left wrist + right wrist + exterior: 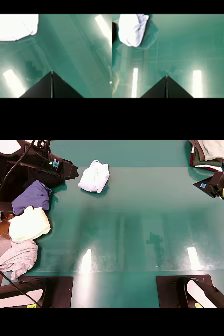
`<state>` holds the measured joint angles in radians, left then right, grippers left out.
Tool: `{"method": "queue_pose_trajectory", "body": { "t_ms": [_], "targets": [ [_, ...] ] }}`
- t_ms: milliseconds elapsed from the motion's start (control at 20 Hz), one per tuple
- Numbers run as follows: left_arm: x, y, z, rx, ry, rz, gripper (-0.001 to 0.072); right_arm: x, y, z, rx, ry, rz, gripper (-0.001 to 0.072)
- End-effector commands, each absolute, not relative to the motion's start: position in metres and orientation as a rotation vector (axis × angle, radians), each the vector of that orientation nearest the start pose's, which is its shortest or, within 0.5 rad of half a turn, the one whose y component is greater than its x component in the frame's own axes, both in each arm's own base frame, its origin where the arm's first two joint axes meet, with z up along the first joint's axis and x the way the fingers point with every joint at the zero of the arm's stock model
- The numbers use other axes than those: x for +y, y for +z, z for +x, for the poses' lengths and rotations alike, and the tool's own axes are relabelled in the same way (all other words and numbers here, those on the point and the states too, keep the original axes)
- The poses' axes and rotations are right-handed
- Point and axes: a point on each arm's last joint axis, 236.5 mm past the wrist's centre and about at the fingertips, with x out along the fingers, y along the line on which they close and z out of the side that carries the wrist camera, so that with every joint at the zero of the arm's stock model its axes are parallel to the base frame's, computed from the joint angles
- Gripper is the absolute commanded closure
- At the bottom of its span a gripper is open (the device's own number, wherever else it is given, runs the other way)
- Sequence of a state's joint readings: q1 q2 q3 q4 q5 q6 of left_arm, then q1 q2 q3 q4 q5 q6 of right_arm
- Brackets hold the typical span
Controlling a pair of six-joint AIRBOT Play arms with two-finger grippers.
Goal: Fold the shirts.
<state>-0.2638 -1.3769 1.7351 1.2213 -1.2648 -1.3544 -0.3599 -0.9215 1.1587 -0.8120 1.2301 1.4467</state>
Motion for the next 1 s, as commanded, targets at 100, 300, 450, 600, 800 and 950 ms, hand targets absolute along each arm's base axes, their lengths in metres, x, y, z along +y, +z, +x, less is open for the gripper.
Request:
{"method": "queue_pose_trajectory", "body": {
  "t_ms": [100, 300, 450, 600, 800, 950],
  "targets": [
    [-0.199, 0.195, 0.428, 0.865, -0.614, 0.054, 0.0686, 0.029, 0.190, 0.360, 0.794, 0.254, 0.621, 0.0695],
    [-0.200, 0.202, 0.444, 0.797, -0.594, 0.040, 0.0542, 0.026, 0.192, 0.363, 0.776, 0.246, 0.623, 0.0695],
    [-0.187, 0.183, 0.489, 0.750, -0.476, 0.032, 0.0149, 0.026, 0.193, 0.364, 0.771, 0.247, 0.626, 0.0695],
    [-0.157, 0.125, 0.539, 0.788, -0.340, -0.012, 0.0148, 0.027, 0.193, 0.364, 0.774, 0.249, 0.627, 0.0695],
    [-0.152, 0.044, 0.587, 0.817, -0.336, -0.133, 0.0148, 0.027, 0.192, 0.363, 0.779, 0.251, 0.627, 0.0695],
    [-0.179, 0.010, 0.604, 0.789, -0.415, -0.227, 0.0148, 0.027, 0.193, 0.363, 0.778, 0.251, 0.626, 0.0694]
  ]
}}
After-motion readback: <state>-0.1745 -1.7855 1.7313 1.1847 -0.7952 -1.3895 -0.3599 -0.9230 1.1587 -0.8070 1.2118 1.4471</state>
